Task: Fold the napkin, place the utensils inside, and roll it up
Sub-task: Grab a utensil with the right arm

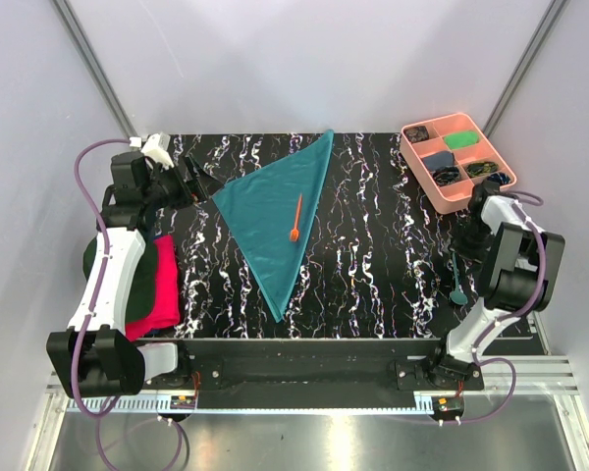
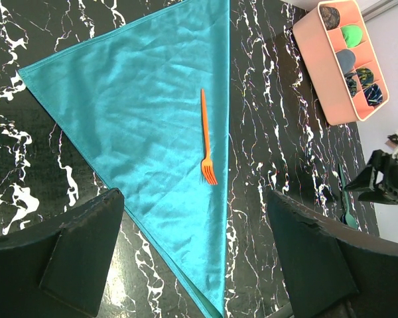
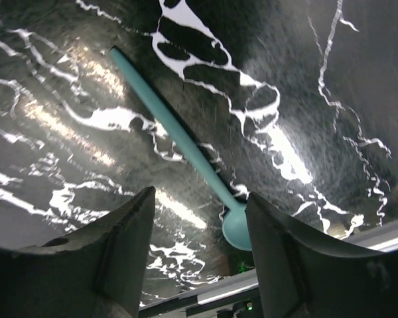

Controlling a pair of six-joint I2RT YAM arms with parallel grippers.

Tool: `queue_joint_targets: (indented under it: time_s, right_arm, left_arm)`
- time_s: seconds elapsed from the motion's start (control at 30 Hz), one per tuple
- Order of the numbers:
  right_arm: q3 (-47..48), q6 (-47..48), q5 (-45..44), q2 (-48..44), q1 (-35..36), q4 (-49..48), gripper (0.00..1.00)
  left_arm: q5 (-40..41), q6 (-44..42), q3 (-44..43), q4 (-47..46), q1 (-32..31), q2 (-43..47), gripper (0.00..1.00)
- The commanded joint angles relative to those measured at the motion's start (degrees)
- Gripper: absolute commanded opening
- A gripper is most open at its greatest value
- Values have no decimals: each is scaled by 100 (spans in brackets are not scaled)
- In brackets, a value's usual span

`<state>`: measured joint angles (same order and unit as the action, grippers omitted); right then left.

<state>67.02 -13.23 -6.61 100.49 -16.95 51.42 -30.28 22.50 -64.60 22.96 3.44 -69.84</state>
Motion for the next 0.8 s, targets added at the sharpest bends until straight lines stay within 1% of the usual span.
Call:
queue_joint_targets:
  time_s: [0.0,0.2,0.23,0.3,0.37,0.4,0.47,0.53,0.63,0.67,0.77]
  right_arm:
    - [135,233,-68,322,-28,-132,60]
    - [276,330,142,682,-36,-123,51]
    - [293,339,204,726,-36,-141,48]
    - [320,330,397,884,-36,-176,45]
    - [311,304,607,981,-28,-228,40]
    - [250,252,643,973,-28,-333,38]
    - [119,216,1020,920,-10,-430,35]
    - [39,120,1118,867,51,-554,34]
    - [-58,5,1162,797,297,-598,29]
    - [-84,-47,1153,788,480,-607,27]
    - [-111,-231,1109,823,797,-650,25]
  left_arm:
    - [-171,17,-9,-283,-1,50,92]
    - [-180,17,-9,-283,-1,50,92]
    - [-188,17,-9,-283,-1,59,92]
    - [-180,17,-9,-283,-1,50,92]
    - [-180,9,-9,-275,-1,50,92]
    - [-180,17,-9,-275,-1,32,92]
    - [-206,17,-9,-275,-10,24,92]
    - [-223,35,0,-292,-1,6,92]
    - [-268,61,0,-310,-1,-3,92]
    - [-268,61,9,-310,-1,-12,91]
    - [-268,61,9,-318,-1,-20,92]
